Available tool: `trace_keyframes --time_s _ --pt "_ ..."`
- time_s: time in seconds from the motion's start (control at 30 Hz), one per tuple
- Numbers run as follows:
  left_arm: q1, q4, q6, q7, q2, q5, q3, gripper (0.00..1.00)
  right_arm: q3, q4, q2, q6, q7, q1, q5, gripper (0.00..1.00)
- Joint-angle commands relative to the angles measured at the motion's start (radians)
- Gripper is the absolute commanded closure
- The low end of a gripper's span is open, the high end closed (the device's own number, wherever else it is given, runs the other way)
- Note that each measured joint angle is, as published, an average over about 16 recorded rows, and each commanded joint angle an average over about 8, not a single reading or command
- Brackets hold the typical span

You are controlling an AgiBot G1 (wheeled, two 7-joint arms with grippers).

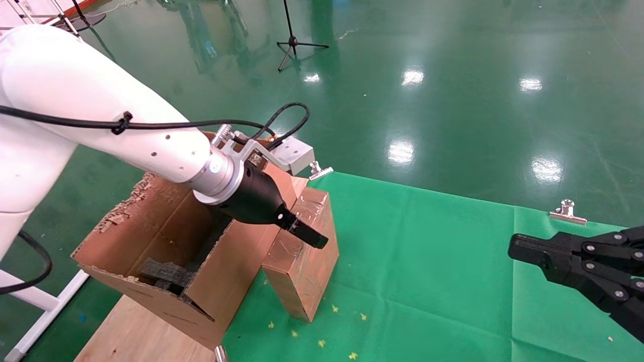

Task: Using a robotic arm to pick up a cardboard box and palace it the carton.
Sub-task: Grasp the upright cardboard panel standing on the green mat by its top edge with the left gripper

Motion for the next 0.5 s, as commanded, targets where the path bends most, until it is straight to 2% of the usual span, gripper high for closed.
trace_keyframes --time_s 0.03,0.07,0.13,0.17,0.5 --pt "-0.001 0.000 0.000 0.000 0.001 0.000 0.005 0.59 0.000 0.000 0.000 0.000 0.000 0.000 0.000 0.06" --pt "-0.001 0.000 0.000 0.000 0.001 0.000 0.004 0.72 0.000 0.000 0.000 0.000 0.000 0.000 0.000 0.00" --pt "0.000 0.000 0.000 0.000 0.000 -0.001 0.003 0.96 0.000 0.000 0.000 0.000 0.000 0.000 0.000 0.00" --pt "0.000 0.000 0.000 0.000 0.000 -0.001 0.002 1.00 0.000 0.000 0.000 0.000 0.000 0.000 0.000 0.00" --pt "0.001 0.000 0.000 0.000 -0.001 -0.001 -0.004 1.00 0.000 0.000 0.000 0.000 0.000 0.000 0.000 0.00"
